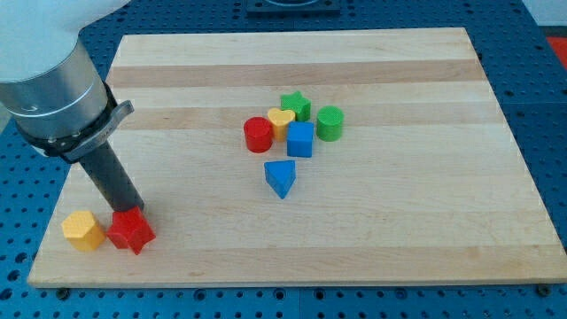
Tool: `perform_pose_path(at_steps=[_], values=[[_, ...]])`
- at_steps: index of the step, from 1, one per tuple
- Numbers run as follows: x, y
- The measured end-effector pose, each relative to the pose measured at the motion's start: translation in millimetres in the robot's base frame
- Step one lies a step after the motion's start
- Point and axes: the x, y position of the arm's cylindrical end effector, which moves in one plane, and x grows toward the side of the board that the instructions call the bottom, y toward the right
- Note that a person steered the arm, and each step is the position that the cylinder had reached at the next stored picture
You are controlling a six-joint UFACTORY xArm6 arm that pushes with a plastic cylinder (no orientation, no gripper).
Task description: Move the blue triangle parallel to the bottom of the red circle
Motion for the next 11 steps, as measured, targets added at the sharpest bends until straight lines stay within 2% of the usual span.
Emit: perform_pose_path(at_steps=[1, 2, 5, 6, 7, 11], values=[[0.0, 3.9], [-2.2, 40.5], [13.0, 227.5], [3.3, 282.9], [-24.4, 289.7], [-44.4, 213.7]])
